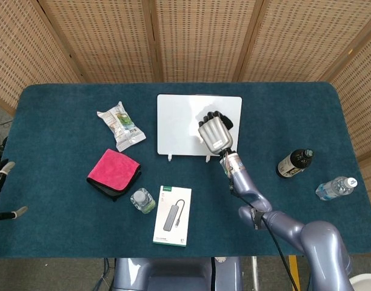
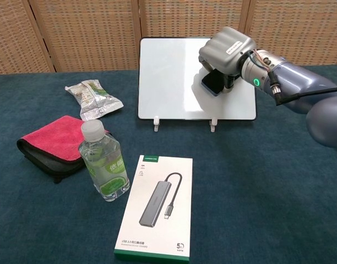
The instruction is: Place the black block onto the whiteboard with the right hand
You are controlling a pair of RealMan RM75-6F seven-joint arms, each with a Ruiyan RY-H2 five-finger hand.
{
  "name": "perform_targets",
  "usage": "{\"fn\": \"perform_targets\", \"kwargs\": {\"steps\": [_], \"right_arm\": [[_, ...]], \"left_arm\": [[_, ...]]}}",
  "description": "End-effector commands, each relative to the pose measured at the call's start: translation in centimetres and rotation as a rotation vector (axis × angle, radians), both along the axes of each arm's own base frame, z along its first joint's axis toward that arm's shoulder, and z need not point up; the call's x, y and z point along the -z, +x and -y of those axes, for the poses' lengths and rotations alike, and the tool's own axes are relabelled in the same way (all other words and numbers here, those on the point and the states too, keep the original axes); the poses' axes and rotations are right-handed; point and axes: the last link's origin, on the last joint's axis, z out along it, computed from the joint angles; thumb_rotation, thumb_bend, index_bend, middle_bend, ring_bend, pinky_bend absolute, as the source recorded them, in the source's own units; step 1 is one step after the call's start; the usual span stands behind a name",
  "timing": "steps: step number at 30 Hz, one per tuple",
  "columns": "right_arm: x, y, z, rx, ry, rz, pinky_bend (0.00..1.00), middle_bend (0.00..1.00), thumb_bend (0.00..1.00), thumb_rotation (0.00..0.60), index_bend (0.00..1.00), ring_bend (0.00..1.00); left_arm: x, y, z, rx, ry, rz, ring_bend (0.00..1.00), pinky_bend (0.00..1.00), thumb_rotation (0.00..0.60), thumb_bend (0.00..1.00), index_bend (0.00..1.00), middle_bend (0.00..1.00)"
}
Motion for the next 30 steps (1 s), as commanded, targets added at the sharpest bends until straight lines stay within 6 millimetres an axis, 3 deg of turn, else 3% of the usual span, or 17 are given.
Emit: {"fn": "perform_targets", "kwargs": {"steps": [1,9,15,24,27,30], "right_arm": [[-0.3,0.4,-0.7,0.021,-0.016,0.063,0.25,0.0,0.0,0.6,0.0,0.0],[-0.9,0.9,-1.9,-0.011,-0.047,0.073,0.25,0.0,0.0,0.6,0.0,0.0],[-3.0,0.8,-2.7,-0.048,-0.102,0.078,0.25,0.0,0.0,0.6,0.0,0.0],[-9.3,-0.9,-6.6,-0.091,-0.13,0.197,0.21,0.0,0.0,0.6,0.0,0.0],[-12.9,-3.1,-9.2,-0.073,-0.138,0.277,0.18,0.0,0.0,0.6,0.0,0.0],[-16.6,-6.8,-12.0,0.011,-0.143,0.391,0.17,0.0,0.0,0.6,0.0,0.0]], "left_arm": [[0.0,0.0,0.0,0.002,-0.002,-0.001,0.0,0.0,0.6,0.0,0.0,0.0],[0.2,0.3,0.2,0.013,-0.005,-0.006,0.0,0.0,0.6,0.0,0.0,0.0],[0.1,0.4,0.4,0.021,-0.002,-0.004,0.0,0.0,0.6,0.0,0.0,0.0],[0.0,0.5,0.7,0.04,-0.006,-0.001,0.0,0.0,0.6,0.0,0.0,0.0],[-0.1,0.6,1.0,0.046,0.001,-0.002,0.0,0.0,0.6,0.0,0.0,0.0],[-0.2,0.8,1.4,0.065,0.008,-0.001,0.0,0.0,0.6,0.0,0.0,0.0]]}}
